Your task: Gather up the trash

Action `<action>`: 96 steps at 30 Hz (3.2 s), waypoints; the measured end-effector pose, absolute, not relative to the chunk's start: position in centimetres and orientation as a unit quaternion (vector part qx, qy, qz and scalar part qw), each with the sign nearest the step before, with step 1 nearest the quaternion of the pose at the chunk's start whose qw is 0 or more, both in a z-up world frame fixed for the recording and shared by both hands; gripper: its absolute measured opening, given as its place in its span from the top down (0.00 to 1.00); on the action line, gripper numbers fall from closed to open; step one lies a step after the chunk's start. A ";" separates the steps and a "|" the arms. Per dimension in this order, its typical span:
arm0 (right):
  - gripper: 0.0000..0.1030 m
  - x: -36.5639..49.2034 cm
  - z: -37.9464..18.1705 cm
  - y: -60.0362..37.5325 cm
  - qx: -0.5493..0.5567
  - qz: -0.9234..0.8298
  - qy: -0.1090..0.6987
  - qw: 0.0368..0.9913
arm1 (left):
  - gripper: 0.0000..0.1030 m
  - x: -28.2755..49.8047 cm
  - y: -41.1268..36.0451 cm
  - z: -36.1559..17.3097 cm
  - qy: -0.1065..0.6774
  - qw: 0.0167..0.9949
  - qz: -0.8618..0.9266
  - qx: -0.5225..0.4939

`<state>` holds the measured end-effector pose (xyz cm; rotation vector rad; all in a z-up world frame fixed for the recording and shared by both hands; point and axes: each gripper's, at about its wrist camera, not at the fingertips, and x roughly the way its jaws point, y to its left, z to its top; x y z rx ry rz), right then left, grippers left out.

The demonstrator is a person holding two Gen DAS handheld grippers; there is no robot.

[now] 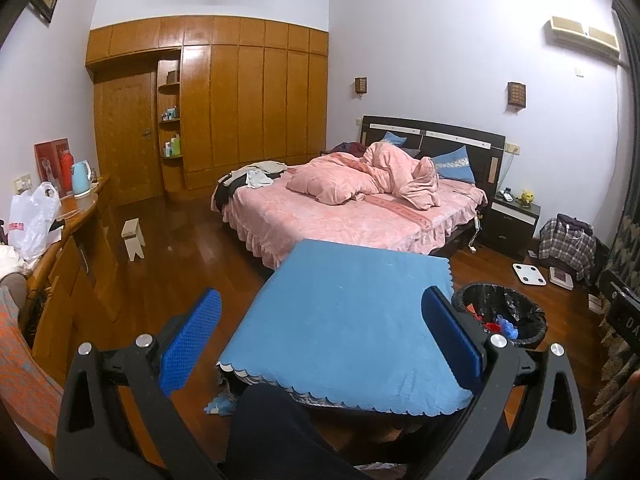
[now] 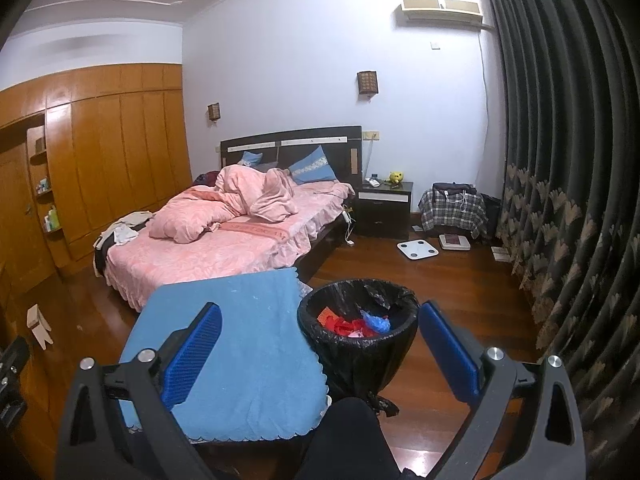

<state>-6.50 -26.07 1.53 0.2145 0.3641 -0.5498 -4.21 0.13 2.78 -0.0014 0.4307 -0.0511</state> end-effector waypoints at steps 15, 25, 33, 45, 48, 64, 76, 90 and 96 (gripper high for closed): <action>0.06 -6.6 1.6 -26.9 0.108 -0.277 0.178 0.938 | 0.05 -4.0 0.0 2.5 0.217 0.976 -0.021 0.004; 0.06 -6.5 1.7 -26.9 0.107 -0.278 0.179 0.938 | 0.05 -3.9 0.0 2.6 0.218 0.976 -0.022 0.003; 0.06 -6.5 1.6 -26.8 0.107 -0.278 0.178 0.938 | 0.05 -4.0 0.0 2.6 0.217 0.976 -0.021 0.003; 0.06 -6.5 1.6 -26.8 0.108 -0.277 0.179 0.938 | 0.05 -4.0 0.0 2.9 0.216 0.976 -0.019 0.002; 0.06 -6.5 1.6 -26.9 0.107 -0.278 0.179 0.938 | 0.05 -4.0 -0.1 2.9 0.216 0.976 -0.019 0.002; 0.06 -6.5 1.6 -26.9 0.107 -0.277 0.180 0.938 | 0.05 -4.1 -0.1 3.1 0.215 0.976 -0.018 0.001; 0.06 -6.4 1.7 -26.8 0.107 -0.278 0.179 0.938 | 0.05 -4.1 -0.1 3.0 0.215 0.976 -0.018 0.001; 0.06 -6.5 1.7 -26.9 0.107 -0.277 0.180 0.938 | 0.05 -4.2 0.0 3.0 0.214 0.977 -0.017 0.001; 0.06 -6.4 1.7 -26.9 0.107 -0.277 0.180 0.938 | 0.05 -4.2 0.0 3.0 0.215 0.977 -0.018 0.000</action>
